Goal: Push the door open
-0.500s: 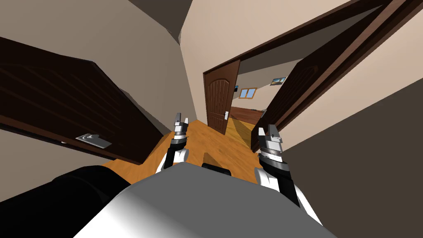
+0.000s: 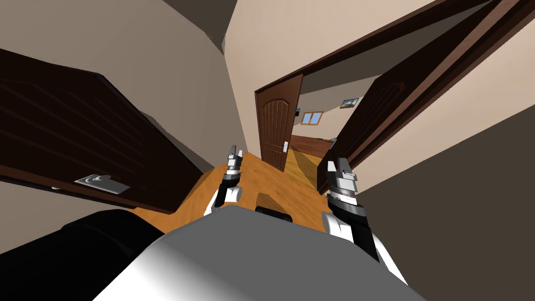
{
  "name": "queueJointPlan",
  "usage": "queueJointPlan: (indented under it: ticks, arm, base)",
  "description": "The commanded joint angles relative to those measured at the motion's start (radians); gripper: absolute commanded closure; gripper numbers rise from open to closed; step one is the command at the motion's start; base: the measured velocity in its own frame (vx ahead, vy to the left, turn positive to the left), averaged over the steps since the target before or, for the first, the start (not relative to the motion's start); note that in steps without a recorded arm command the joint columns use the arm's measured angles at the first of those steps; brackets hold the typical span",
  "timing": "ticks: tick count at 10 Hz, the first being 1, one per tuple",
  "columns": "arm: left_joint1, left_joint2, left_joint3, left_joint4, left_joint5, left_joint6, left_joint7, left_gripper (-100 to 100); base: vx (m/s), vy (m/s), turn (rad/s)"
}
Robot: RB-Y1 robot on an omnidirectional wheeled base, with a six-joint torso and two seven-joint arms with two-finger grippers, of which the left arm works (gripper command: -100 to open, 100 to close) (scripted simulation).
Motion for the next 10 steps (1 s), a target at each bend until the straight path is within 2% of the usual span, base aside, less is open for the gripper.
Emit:
queueJointPlan:
  ticks: [1, 6, 10]
  arm:
    - [-0.016, 0.009, -0.004, 0.034, 0.004, -0.002, 0.004, -100]
    - [-0.079, 0.031, -0.024, 0.143, 0.015, 0.002, 0.012, -100]
    - [-0.14, 0.047, -0.043, 0.248, 0.024, 0.005, 0.019, -100]
  base:
    - [0.09, 0.008, -0.024]
    - [0.085, -0.008, -0.031]
    - [0.095, -0.006, -0.037]
